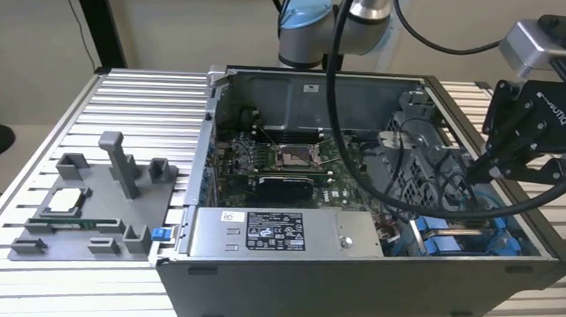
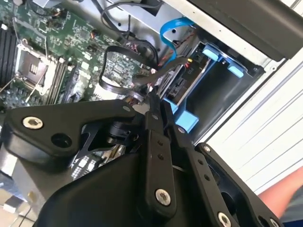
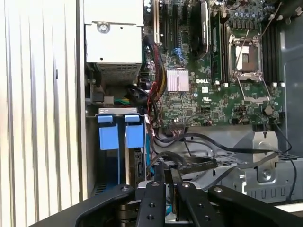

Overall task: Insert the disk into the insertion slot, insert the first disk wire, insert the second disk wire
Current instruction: 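Insert the second disk wire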

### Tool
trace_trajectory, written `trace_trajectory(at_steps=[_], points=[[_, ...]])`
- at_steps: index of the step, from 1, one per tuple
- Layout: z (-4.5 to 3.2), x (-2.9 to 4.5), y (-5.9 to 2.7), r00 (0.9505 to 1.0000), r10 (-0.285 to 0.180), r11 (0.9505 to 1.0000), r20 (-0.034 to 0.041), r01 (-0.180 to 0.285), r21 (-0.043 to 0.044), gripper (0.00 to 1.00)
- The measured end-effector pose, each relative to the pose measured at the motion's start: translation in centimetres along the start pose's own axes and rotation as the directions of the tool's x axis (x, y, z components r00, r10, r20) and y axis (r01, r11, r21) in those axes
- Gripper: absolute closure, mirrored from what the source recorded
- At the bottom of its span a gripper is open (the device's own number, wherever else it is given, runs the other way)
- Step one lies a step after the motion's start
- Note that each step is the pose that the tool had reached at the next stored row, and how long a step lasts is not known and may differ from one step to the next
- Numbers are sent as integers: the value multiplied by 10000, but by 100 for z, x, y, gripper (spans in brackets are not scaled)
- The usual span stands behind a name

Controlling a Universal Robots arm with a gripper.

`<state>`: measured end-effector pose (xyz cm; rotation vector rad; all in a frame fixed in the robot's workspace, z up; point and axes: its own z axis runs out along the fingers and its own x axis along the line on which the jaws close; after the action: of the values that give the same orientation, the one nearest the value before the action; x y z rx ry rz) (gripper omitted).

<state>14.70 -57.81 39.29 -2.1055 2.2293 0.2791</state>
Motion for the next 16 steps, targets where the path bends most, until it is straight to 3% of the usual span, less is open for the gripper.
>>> trace_trajectory(at_steps=[8, 16], points=[[81, 14, -6, 9998, 191, 9991, -44, -189, 387, 100], [94, 17, -7, 9996, 282, 9987, -43, -280, 423, 100]])
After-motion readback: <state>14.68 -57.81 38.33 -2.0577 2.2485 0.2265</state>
